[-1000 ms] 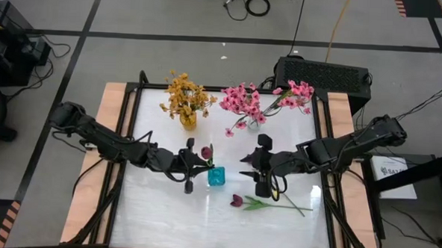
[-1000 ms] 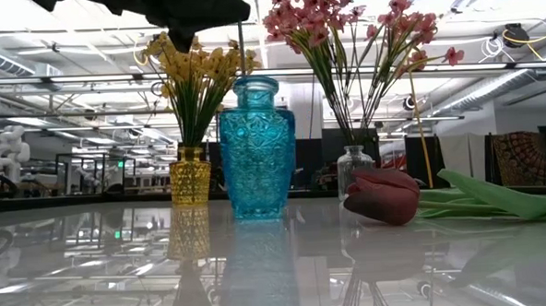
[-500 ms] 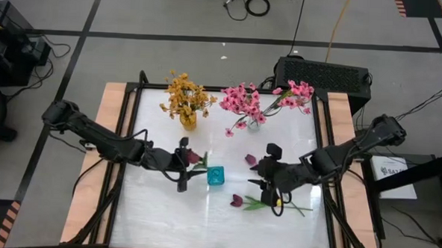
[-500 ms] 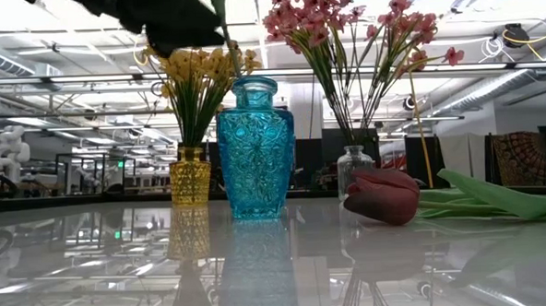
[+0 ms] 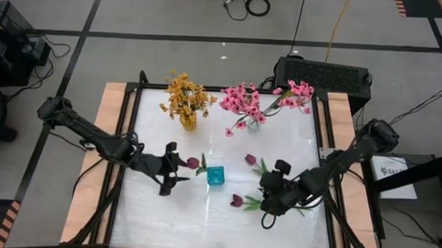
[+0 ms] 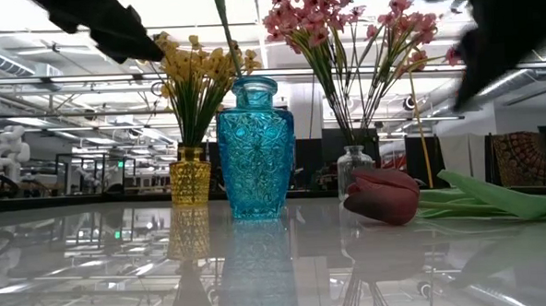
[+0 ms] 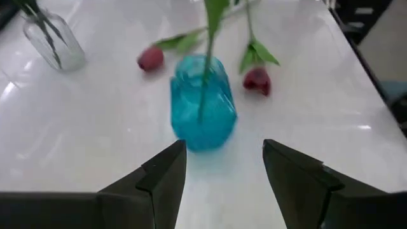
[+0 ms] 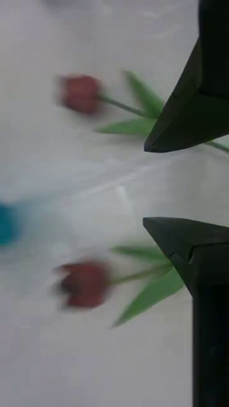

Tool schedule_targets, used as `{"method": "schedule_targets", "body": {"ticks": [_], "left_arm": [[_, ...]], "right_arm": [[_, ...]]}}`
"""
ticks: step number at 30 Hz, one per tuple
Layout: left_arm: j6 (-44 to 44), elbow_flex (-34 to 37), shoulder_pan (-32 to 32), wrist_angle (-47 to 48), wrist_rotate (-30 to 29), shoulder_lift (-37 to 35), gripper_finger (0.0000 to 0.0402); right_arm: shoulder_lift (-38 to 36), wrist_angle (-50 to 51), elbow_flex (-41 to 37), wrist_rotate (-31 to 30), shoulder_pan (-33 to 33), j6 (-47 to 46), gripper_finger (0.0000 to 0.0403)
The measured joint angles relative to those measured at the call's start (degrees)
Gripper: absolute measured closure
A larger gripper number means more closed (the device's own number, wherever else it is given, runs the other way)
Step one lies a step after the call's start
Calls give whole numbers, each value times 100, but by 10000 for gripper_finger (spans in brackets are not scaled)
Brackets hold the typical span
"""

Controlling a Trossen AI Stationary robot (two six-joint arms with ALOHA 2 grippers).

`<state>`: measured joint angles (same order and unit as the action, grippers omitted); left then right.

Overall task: Sort flowers into vase by color
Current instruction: Put the top dark red flower into the blue vase

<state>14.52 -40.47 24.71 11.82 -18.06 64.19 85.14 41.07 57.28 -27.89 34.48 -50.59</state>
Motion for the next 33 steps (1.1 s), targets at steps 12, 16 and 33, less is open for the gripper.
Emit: {"method": "schedule_targets", "body": {"ticks": [12, 16, 33], "left_arm": [[149, 0, 247, 25, 12, -148, 187], [116, 0, 244, 25, 11, -148, 187], [114, 0, 242, -100, -33, -145, 187]], "right_arm": [[9, -410, -1622, 982, -42, -1051, 234], [7, -670, -1830, 731, -67, -1133, 234], [-38, -1420, -2050, 1012, -467, -860, 391]]}}
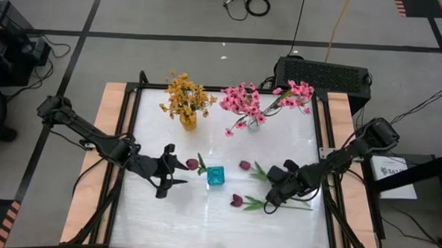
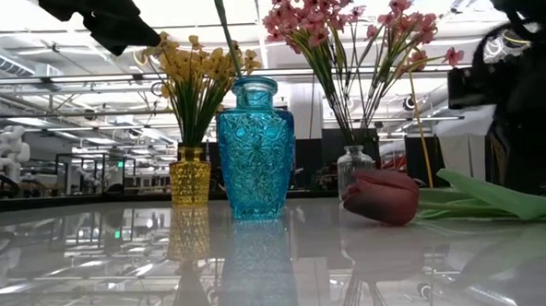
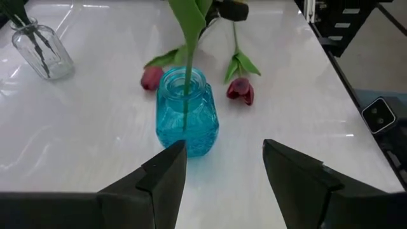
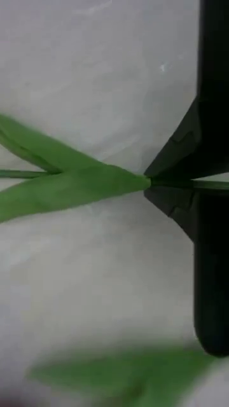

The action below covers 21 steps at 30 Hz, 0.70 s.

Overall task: Sort flowers into vase by color
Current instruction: Put the top dark red flower into the blue vase

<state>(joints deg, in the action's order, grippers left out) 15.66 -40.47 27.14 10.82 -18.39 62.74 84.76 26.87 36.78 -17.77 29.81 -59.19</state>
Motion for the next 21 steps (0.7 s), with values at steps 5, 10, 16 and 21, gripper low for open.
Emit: {"method": "schedule_targets", "body": {"ticks": [5, 10, 16, 21], "left_arm": [[0, 0, 0, 6, -5, 1, 187], [63, 2, 27, 90, 724, -7, 187], [-238, 2, 359, -505, 1138, -13, 187], [-986, 2, 455, -1797, 971, -13, 187]], "right_arm": [[-399, -133, 383, 121, 36, 415, 399], [-1056, -207, 913, -539, 322, 977, 399], [-1801, -982, 1105, -2613, 996, 1931, 400], [-1955, -3612, 1110, -3951, 1082, 4037, 400]]}}
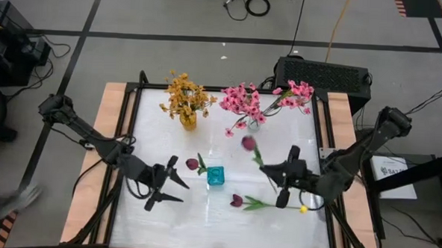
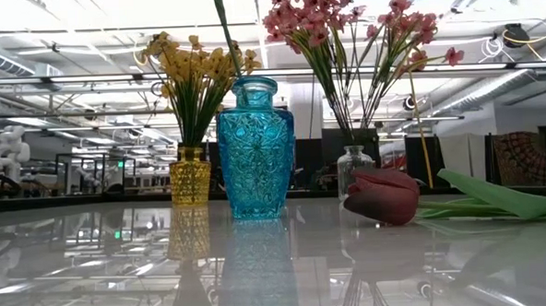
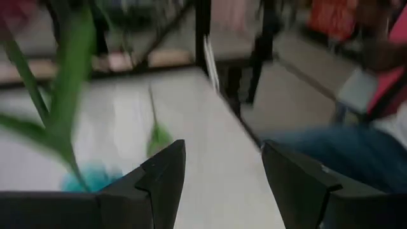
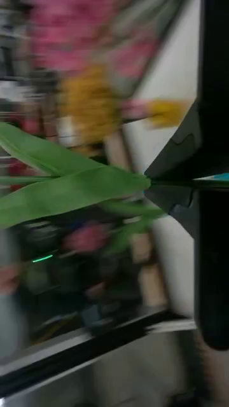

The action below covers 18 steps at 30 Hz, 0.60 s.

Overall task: Sort flowers into vase by color
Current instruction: Put the top dark red flower into the blue vase

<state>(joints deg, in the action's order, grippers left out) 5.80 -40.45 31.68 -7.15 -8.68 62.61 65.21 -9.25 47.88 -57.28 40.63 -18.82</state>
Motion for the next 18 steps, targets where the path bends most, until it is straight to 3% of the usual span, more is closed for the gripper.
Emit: {"method": "schedule_targets", "body": {"ticks": [2, 6, 13, 18], "left_arm": [[-186, 0, -4, -485, -63, 0, 187], [-223, 0, -66, -1273, -171, 154, 187], [-502, 0, -68, -2368, -616, 770, 187], [-800, -33, -83, -2947, -1096, 1279, 187]], "right_arm": [[53, -1367, 9, 146, -111, 981, 399], [222, -3363, 13, 1417, -425, 2230, 399], [761, -5095, 13, 3085, -1137, 2530, 399], [1522, -6213, 45, 3508, -1443, 2469, 399]]}}
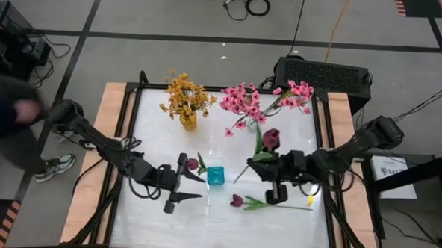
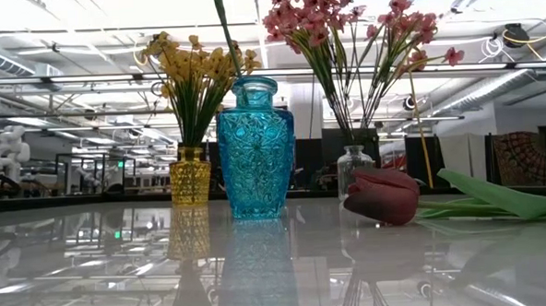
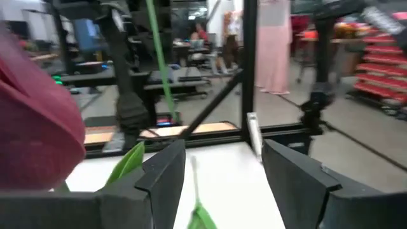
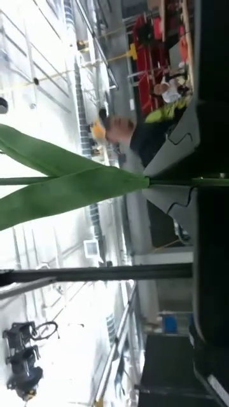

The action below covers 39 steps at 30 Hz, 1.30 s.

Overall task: Sort flowers into vase by color
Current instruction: Put the top dark red flower into the blue vase

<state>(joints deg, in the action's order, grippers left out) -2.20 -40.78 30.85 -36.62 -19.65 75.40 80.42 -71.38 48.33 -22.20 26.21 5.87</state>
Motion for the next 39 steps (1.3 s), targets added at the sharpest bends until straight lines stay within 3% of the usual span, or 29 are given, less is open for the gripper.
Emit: {"method": "schedule_targets", "body": {"ticks": [7, 18, 30, 39], "left_arm": [[-157, -348, -4, -193, -749, 595, 187], [-113, -935, 97, -189, -795, 1331, 187], [-5, -1042, 201, -195, -793, 1401, 189], [195, -1042, 120, -188, -793, 1401, 271]], "right_arm": [[821, -550, 329, -15, -69, 86, 399], [1616, -561, 1116, 5, 202, 501, 399], [1700, -493, 1299, -19, 291, 925, 399], [1700, -354, 1297, -17, 226, 959, 399]]}}
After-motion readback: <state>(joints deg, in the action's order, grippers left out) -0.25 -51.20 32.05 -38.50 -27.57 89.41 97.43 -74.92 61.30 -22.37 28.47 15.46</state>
